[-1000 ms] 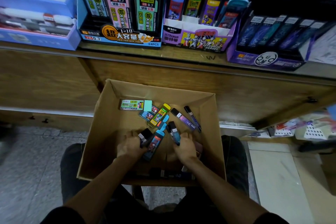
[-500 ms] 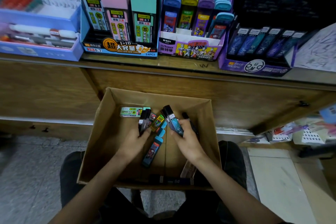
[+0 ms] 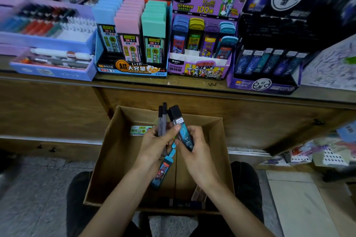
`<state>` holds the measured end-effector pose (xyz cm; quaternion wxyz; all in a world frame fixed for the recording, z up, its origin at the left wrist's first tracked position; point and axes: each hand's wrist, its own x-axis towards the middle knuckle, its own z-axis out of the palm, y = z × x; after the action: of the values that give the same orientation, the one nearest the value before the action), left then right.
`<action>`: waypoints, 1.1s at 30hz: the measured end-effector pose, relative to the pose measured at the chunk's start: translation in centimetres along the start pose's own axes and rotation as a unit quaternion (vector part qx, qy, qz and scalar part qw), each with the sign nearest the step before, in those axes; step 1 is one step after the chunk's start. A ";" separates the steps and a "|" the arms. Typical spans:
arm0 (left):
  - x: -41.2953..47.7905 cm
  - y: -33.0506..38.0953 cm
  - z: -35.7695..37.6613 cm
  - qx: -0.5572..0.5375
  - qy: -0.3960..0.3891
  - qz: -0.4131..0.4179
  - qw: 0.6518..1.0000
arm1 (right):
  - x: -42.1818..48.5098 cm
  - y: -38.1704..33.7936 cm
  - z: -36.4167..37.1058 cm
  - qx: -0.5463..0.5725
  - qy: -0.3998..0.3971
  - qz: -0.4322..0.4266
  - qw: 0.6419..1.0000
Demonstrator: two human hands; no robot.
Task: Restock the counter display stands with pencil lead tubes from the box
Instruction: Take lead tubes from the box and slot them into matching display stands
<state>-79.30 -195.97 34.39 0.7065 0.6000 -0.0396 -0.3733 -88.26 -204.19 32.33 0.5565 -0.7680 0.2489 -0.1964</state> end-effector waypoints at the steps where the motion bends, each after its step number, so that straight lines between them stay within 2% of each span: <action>1: 0.0 0.2 0.0 -0.010 -0.003 -0.002 1.000 | 0.0 -0.2 -0.1 0.001 -0.005 -0.004 1.000; 5: -0.2 1.7 0.1 -0.002 0.018 0.006 1.000 | 0.2 -1.7 -1.0 0.023 -0.056 -0.022 0.998; 8: -0.2 3.1 0.1 0.025 -0.006 0.043 0.999 | 1.9 -3.6 -2.6 0.001 -0.032 -0.054 0.998; 10: -0.2 4.1 0.4 0.034 -0.030 0.072 0.996 | 3.5 -5.0 -3.7 0.023 -0.011 -0.047 0.999; 15: 0.2 5.9 1.5 0.069 -0.043 0.119 0.989 | 6.0 -7.5 -4.7 0.070 -0.047 -0.040 0.996; 20: 0.6 7.5 2.5 0.115 -0.046 0.169 0.978 | 6.8 -8.6 -6.0 0.075 -0.030 -0.051 0.995; 26: 0.8 9.0 3.3 0.123 -0.060 0.190 0.972 | 7.5 -10.6 -8.7 0.106 -0.048 -0.067 0.991; 29: 0.9 9.6 3.8 0.134 -0.063 0.201 0.968 | 8.2 -11.2 -11.1 0.092 -0.021 -0.082 0.992; 33: 1.4 10.0 4.7 0.149 -0.064 0.198 0.967 | 9.2 -11.6 -16.6 0.023 0.088 -0.112 0.990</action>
<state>-75.85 -200.63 43.95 0.6651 0.6533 -0.2579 -0.2538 -88.63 -219.33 48.60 0.5241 -0.7579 0.2052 -0.3298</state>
